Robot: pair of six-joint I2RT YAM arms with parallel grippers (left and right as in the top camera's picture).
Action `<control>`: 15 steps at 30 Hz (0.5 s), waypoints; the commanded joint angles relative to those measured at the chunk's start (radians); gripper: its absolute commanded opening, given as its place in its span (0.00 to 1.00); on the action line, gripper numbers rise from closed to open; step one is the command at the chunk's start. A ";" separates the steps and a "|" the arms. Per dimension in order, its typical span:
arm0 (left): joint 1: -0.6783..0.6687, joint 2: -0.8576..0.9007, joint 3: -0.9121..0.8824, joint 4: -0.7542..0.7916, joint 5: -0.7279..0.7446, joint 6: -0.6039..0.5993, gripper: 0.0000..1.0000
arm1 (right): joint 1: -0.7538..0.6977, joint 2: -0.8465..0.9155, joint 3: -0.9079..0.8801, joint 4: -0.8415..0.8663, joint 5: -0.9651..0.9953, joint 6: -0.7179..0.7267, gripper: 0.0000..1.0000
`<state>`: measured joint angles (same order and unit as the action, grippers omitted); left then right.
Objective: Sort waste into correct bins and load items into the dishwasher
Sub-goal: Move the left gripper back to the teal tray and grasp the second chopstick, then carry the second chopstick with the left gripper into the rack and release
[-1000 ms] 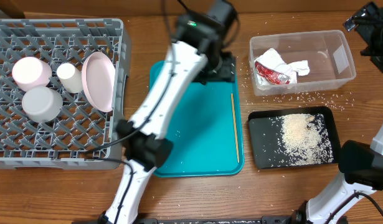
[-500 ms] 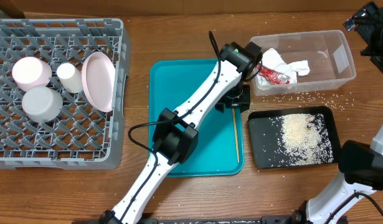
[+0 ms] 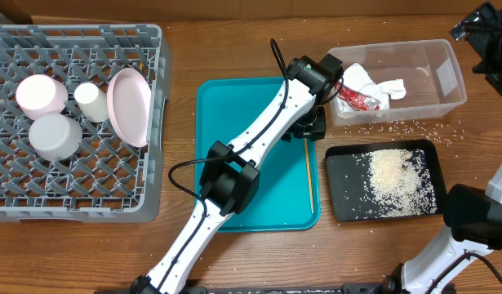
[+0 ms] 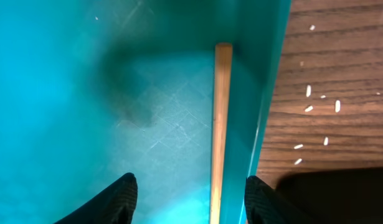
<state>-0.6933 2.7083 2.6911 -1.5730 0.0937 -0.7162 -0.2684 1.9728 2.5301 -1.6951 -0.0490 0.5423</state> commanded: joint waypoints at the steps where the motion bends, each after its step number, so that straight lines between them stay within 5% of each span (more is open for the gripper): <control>1: -0.001 0.020 -0.011 0.005 -0.024 -0.025 0.56 | -0.002 -0.002 0.007 0.002 -0.006 0.000 1.00; 15: -0.008 0.020 -0.111 0.104 -0.024 -0.025 0.56 | -0.002 -0.002 0.007 0.002 -0.006 0.000 1.00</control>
<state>-0.6941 2.7083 2.6026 -1.4822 0.0776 -0.7292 -0.2684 1.9728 2.5301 -1.6951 -0.0494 0.5426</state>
